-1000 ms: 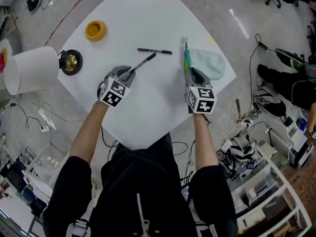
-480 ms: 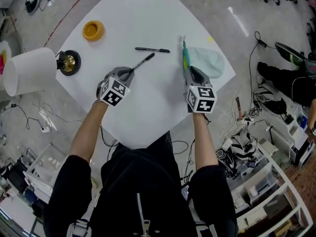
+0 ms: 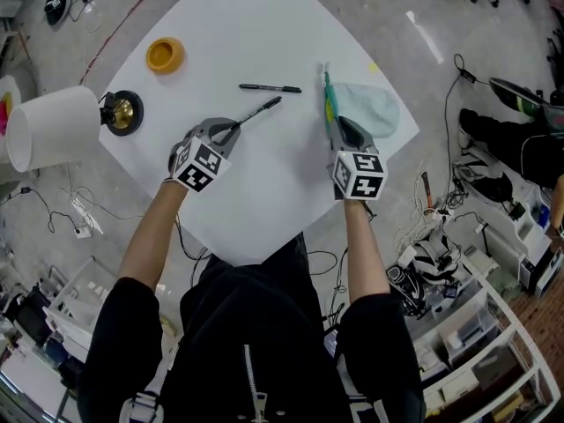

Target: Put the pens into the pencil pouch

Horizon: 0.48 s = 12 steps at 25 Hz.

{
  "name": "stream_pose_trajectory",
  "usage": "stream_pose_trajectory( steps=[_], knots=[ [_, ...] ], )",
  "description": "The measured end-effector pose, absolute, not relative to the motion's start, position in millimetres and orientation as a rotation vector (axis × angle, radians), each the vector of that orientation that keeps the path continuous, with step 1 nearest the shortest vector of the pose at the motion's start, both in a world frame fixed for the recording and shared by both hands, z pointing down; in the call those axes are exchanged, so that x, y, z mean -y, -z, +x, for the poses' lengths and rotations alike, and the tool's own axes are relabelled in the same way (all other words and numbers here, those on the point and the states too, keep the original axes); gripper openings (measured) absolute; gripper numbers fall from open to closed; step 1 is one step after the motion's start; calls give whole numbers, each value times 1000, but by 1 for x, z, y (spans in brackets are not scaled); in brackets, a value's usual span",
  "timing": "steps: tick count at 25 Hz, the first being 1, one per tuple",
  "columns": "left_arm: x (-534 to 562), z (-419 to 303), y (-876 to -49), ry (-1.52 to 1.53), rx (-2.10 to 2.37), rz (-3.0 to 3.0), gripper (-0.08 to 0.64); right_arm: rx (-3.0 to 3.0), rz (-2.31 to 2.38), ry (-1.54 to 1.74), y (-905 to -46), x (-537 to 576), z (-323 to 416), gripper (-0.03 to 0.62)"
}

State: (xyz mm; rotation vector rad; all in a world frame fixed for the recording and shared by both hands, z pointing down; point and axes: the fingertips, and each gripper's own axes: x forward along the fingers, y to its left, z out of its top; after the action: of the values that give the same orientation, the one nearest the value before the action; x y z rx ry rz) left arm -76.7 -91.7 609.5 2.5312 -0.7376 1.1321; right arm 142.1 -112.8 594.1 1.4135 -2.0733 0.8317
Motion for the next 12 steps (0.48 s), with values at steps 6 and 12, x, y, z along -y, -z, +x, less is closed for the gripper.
stream_pose_trajectory(
  steps=[6,12],
  knots=[
    [99,-61,-589,-1158,656,2619,49,2077,1417,-837,-593,114,143,54],
    [104,-40,-577,-1218,549,2704,49,2082,1419,-838,-591,113,142,52]
  ],
)
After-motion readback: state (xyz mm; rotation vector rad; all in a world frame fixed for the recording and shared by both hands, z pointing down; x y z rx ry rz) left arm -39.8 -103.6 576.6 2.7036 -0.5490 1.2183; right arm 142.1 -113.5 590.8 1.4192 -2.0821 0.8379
